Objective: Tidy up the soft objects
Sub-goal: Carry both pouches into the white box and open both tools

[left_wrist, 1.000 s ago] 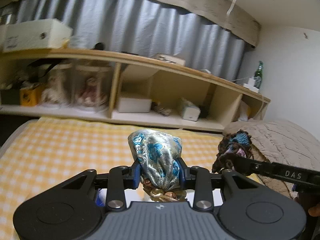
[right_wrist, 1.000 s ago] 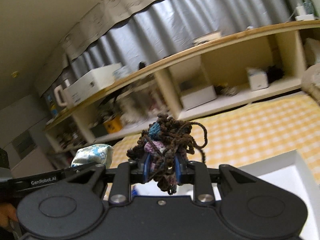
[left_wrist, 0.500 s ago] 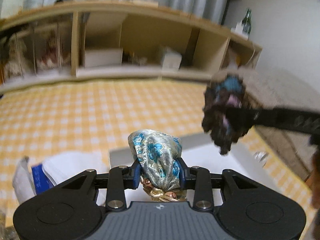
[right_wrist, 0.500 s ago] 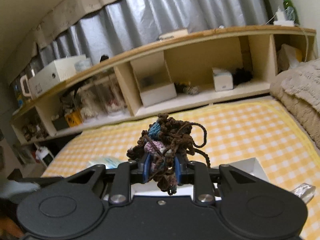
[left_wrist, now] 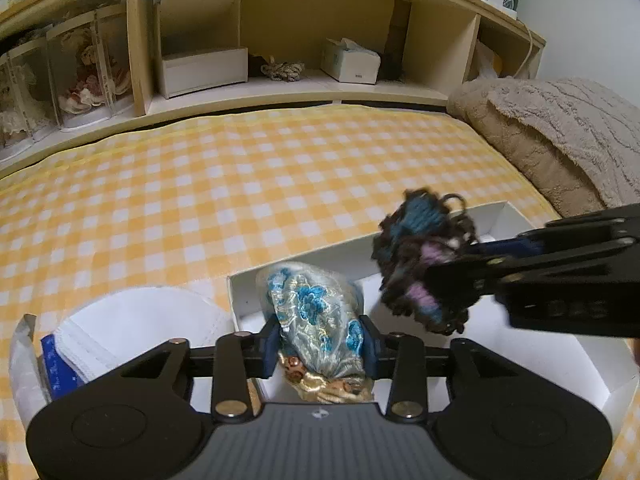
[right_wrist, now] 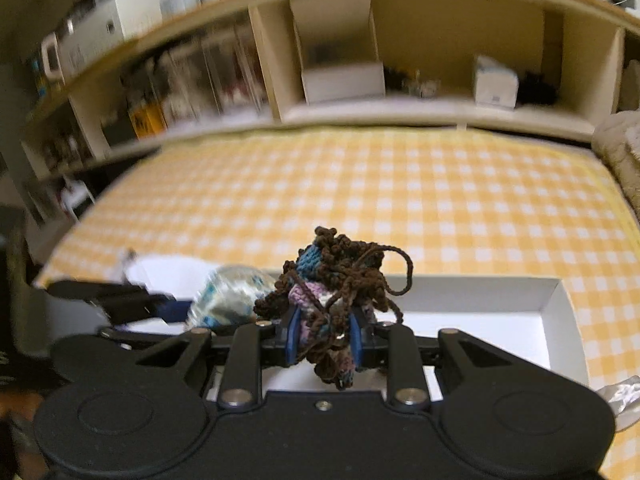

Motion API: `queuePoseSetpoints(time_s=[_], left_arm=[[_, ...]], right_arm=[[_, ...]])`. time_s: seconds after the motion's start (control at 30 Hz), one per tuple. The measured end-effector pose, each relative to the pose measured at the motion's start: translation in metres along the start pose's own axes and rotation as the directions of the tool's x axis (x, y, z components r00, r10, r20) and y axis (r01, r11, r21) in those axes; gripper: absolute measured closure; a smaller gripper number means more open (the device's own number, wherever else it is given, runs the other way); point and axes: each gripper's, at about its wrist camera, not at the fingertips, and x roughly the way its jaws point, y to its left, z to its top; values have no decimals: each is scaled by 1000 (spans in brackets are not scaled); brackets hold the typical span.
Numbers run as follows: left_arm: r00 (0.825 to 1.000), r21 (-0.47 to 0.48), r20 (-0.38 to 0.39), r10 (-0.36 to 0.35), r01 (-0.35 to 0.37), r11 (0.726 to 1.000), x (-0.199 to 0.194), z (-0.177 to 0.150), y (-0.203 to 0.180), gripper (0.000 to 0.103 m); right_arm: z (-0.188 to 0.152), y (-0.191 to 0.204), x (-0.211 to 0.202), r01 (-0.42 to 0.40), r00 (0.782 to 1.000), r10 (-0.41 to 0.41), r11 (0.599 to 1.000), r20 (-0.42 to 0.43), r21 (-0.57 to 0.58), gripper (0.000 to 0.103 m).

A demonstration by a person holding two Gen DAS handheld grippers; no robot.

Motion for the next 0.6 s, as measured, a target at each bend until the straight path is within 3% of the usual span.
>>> queuePoseSetpoints(time_s=[0.13, 0.23, 0.47, 0.53, 0.6], left_arm=[[1000, 13, -12, 9, -9, 1000, 8, -2, 0, 50], [1000, 11, -12, 6, -6, 1000, 5, -4, 3, 50], [1000, -2, -13, 21, -21, 1000, -6, -6, 3, 51], [1000, 2, -18, 22, -22, 1000, -9, -6, 0, 56], [999, 13, -31, 21, -20, 1000, -13, -7, -5, 73]], right_arm=[[-2, -3, 24, 35, 998, -35, 999, -55, -9, 72], [-3, -9, 27, 42, 996, -40, 999, -77, 20, 58], [-5, -13, 14, 56, 996, -54, 998, -77, 29, 51], [-6, -14, 10, 63, 995, -60, 997, -75, 38, 51], [-6, -16, 7, 65, 996, -61, 996, -72, 57, 51]])
